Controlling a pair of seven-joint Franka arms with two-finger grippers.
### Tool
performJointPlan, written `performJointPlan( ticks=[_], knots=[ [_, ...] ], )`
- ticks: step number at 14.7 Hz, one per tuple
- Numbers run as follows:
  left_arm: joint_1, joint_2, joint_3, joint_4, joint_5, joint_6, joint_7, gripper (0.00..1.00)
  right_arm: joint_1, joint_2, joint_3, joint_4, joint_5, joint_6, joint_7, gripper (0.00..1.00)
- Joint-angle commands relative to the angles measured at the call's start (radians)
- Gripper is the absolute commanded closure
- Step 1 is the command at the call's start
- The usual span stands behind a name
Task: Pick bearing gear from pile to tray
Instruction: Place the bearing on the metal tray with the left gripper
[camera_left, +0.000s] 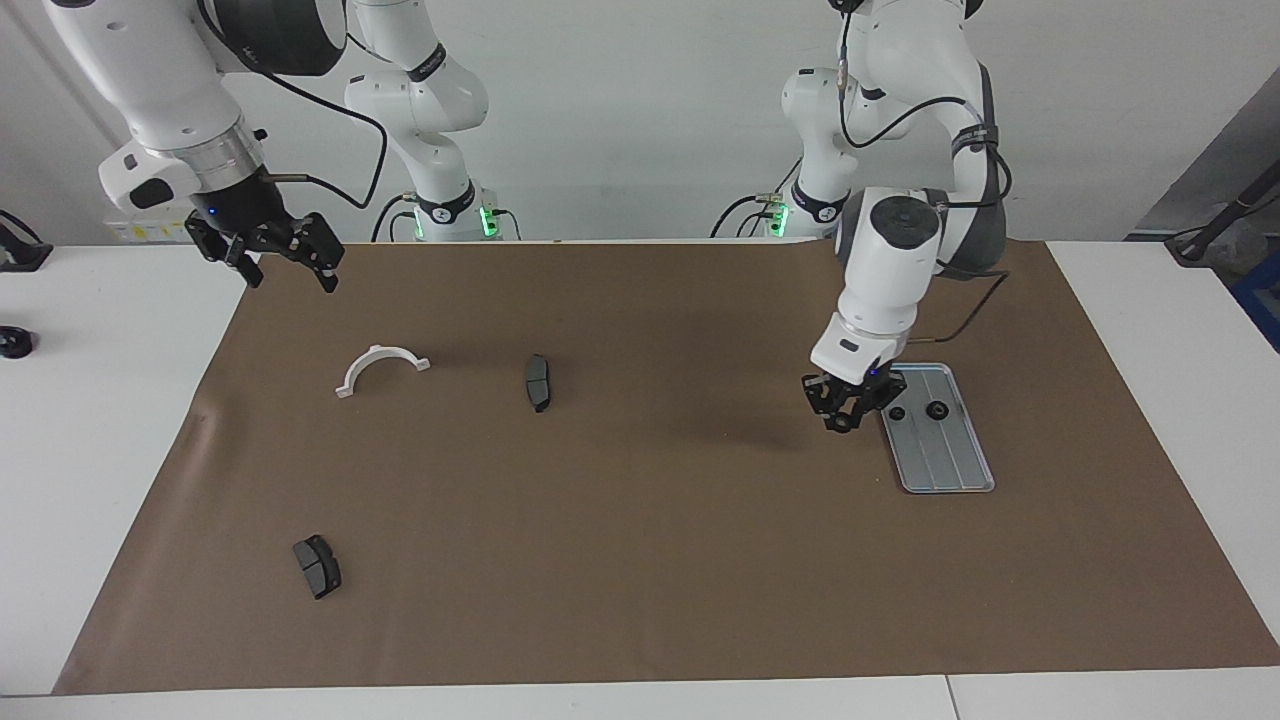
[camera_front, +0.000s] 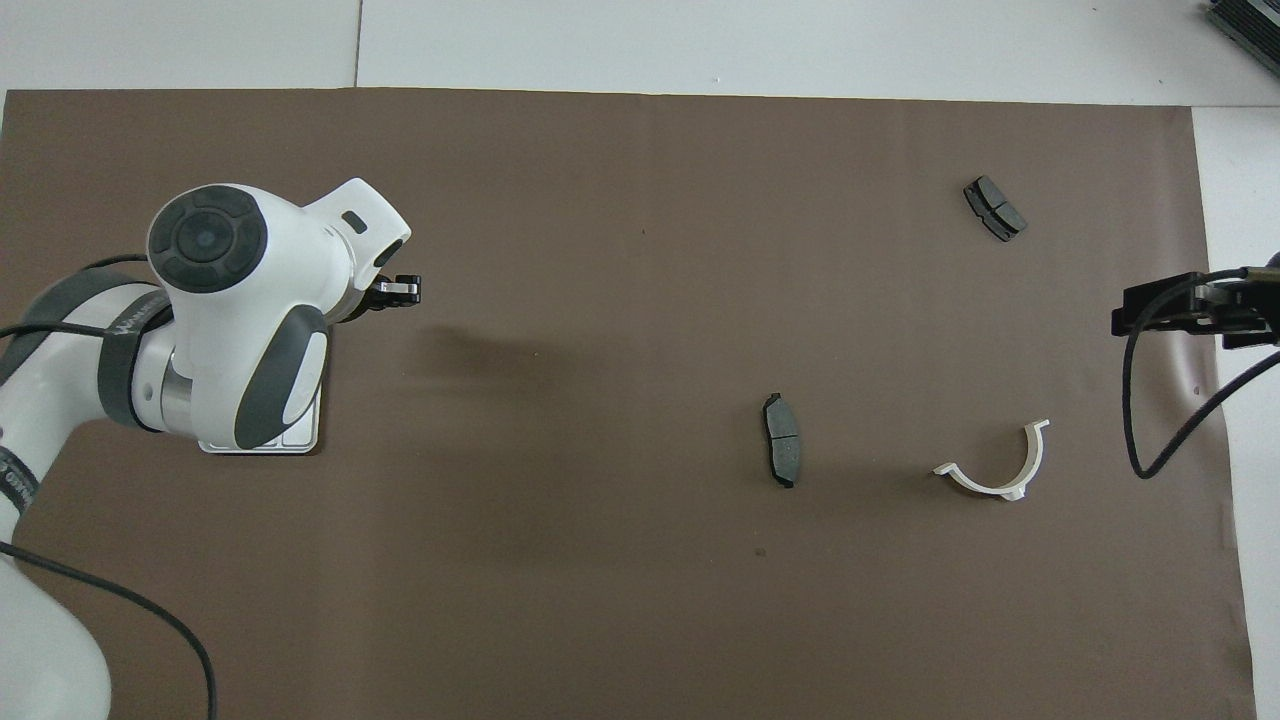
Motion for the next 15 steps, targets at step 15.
performJointPlan(
  ticks=[15],
  knots=[
    [0.27,0.135,-0.02,-0.054,-0.169,0.254,0.457,0.79,-0.003,-0.012,0.001,-0.004,0.004,-0.018,-0.006,0.0]
  ],
)
